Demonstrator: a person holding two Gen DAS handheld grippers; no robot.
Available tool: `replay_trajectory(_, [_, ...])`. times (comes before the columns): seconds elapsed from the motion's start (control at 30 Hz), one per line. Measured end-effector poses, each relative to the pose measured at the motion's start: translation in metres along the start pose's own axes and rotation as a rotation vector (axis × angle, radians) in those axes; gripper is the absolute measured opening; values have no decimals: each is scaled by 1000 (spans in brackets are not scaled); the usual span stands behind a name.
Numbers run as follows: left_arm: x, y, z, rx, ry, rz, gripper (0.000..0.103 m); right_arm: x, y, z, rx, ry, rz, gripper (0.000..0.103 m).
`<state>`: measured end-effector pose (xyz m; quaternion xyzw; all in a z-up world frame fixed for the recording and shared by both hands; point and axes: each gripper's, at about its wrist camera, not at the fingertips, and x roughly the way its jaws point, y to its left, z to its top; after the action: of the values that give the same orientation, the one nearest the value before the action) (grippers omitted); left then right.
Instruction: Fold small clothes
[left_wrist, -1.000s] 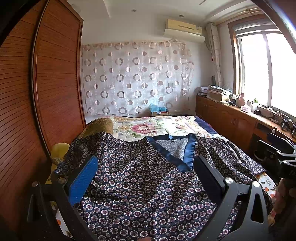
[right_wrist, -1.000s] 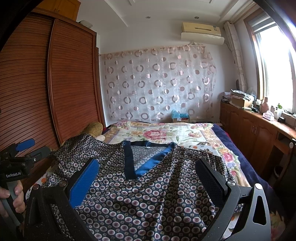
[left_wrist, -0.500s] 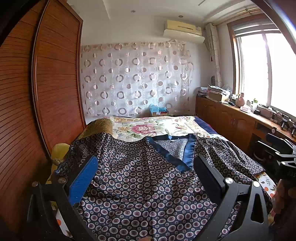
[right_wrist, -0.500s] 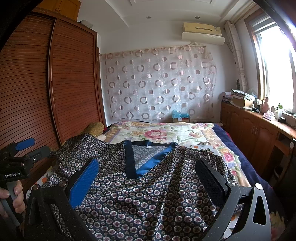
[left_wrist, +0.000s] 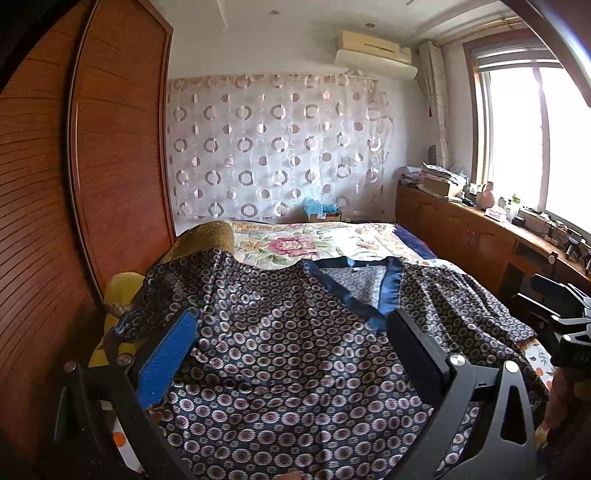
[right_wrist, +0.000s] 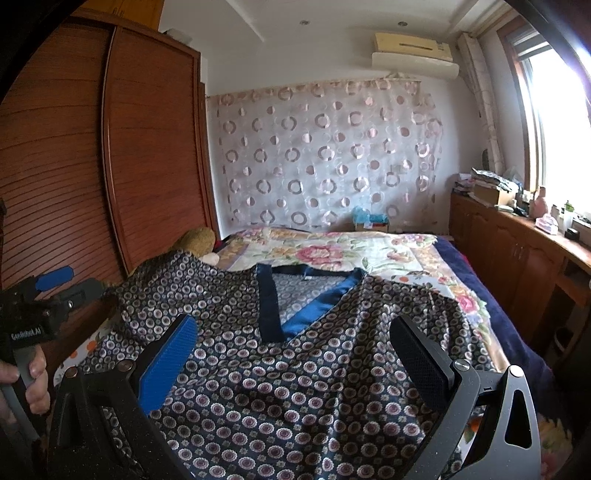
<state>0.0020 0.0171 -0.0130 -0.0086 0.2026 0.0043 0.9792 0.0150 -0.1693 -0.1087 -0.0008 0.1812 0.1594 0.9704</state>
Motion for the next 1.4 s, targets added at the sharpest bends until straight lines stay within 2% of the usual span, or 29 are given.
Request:
replay_trajectory(0.4, [31, 47, -11, 2, 76, 67, 103, 23, 6, 6, -34, 50, 31, 103])
replay_trajectory(0.57, [57, 74, -20, 25, 139, 95, 103, 36, 8, 11, -58, 63, 50, 103])
replay_trajectory(0.83, [88, 125, -39, -9, 228, 115, 103, 76, 21, 14, -101, 144, 118, 103])
replay_trajectory(1.03, [109, 152, -46, -32, 293, 104, 89, 100, 29, 15, -129, 205, 167, 103])
replay_trajectory(1.13, [113, 162, -41, -65, 292, 83, 82, 102, 34, 16, -131, 216, 188, 103])
replay_trajectory(1.3, [126, 164, -32, -3, 302, 109, 73, 109, 39, 14, -154, 220, 193, 103])
replay_trajectory(1.33, [131, 164, -32, 12, 314, 112, 65, 110, 40, 13, -159, 219, 192, 103])
replay_trajectory(1.37, [136, 166, -30, 18, 324, 113, 50, 109, 40, 13, -160, 219, 193, 103])
replay_trajectory(1.4, [140, 166, -30, 28, 336, 115, 43, 109, 40, 13, -160, 218, 194, 103])
